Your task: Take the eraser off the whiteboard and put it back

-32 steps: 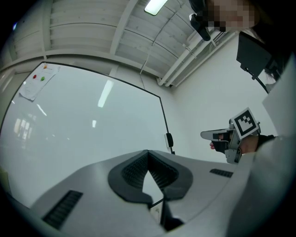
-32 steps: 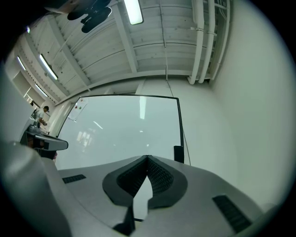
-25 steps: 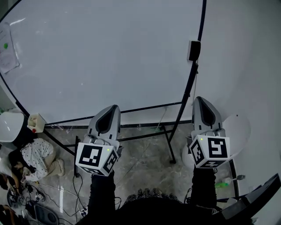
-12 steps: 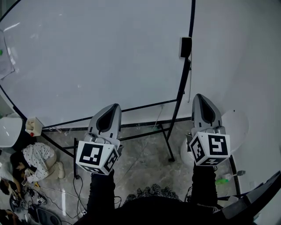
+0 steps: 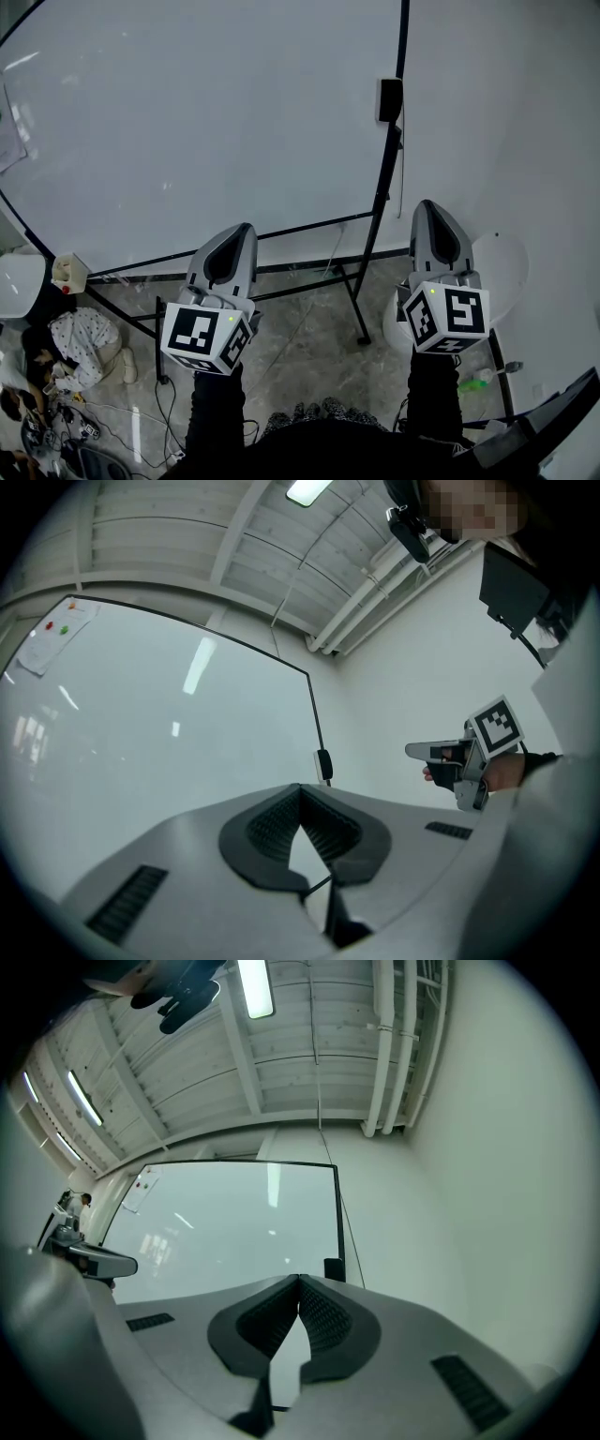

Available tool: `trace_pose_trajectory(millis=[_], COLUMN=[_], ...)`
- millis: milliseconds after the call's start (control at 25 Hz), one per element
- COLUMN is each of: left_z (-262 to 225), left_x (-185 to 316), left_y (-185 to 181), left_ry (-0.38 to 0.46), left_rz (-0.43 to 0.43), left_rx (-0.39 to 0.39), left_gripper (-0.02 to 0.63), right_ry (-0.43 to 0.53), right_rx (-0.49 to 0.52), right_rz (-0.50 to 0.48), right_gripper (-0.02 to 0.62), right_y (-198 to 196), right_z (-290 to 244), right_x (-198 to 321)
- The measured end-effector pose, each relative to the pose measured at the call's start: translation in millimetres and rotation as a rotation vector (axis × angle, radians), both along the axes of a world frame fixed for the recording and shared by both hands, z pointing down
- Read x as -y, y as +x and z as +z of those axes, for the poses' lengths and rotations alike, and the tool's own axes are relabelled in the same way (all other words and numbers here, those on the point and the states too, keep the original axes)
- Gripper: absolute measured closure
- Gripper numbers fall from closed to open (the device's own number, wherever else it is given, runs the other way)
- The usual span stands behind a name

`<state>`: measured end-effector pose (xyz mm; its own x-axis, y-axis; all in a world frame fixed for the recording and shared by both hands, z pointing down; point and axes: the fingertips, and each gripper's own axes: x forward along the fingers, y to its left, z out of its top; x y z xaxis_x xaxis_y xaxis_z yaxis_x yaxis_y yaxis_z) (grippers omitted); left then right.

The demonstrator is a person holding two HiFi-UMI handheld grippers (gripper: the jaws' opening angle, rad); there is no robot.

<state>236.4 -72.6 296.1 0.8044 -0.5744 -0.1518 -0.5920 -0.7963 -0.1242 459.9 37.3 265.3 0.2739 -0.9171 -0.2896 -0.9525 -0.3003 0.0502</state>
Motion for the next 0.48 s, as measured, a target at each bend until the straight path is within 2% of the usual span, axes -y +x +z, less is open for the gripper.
trace_pose_trajectory(millis=[480], left_z=[4.3], left_x=[5.2], left_y=[1.1], left_ry=[-0.006], left_rz=[-0.009], left_rx=[-0.001], left_gripper=[0.6], right_ry=[-0.005], right_rx=[0.019], right_rz=[0.01], right_gripper=[0.586], right_y=[9.0], right_z=[7.8], right_x=[1.8])
